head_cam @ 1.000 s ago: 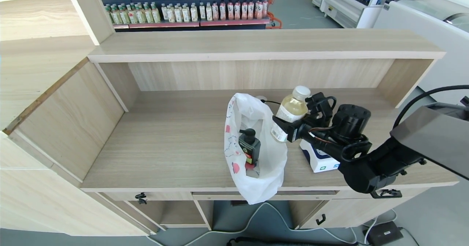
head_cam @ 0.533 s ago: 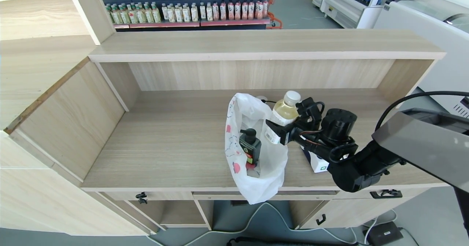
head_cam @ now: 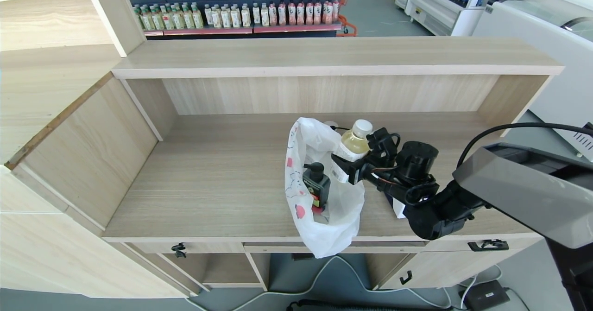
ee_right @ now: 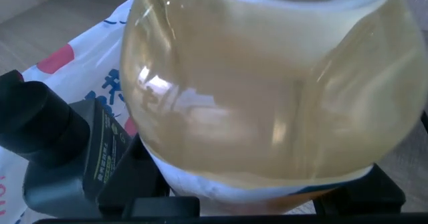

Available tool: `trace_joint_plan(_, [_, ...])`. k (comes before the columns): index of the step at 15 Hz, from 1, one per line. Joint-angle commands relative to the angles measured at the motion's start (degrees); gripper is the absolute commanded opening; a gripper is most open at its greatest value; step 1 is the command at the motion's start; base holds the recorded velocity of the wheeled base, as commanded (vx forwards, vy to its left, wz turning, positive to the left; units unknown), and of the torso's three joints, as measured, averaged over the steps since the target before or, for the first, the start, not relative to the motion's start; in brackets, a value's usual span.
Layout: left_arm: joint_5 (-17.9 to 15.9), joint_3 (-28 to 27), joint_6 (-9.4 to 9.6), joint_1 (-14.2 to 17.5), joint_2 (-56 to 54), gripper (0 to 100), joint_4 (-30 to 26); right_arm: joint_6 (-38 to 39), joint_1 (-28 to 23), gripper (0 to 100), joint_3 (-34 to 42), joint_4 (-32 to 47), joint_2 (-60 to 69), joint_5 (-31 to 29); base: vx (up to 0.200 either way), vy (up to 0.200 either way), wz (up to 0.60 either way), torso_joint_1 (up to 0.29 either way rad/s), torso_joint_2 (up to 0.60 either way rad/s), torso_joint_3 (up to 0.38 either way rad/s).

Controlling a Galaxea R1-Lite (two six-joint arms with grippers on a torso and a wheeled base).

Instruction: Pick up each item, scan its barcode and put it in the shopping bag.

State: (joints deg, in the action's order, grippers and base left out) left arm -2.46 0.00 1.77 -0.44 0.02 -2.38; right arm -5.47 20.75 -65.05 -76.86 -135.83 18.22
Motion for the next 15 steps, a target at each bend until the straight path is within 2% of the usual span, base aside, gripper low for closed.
trace_joint_plan(1, [0.0, 0.0, -0.01, 0.0, 0.0, 100, 0.0, -0.1, 0.1, 0, -1.7, 0.2, -1.6, 0.0, 0.0, 0.0, 0.0, 0.0, 0.0, 0.0])
trace_joint_plan(5, [0.0, 0.0, -0.01, 0.0, 0.0, 100, 0.0, -0.5, 0.4, 0, -5.3, 0.6, -4.0, 0.1, 0.0, 0.0, 0.0, 0.0, 0.0, 0.0])
trace_joint_plan(15, [0.0, 0.0, -0.01, 0.0, 0.0, 100, 0.0, -3.7, 1.5, 0, -7.4, 1.2, -6.6, 0.1, 0.0, 0.0, 0.0, 0.0, 0.0, 0.0])
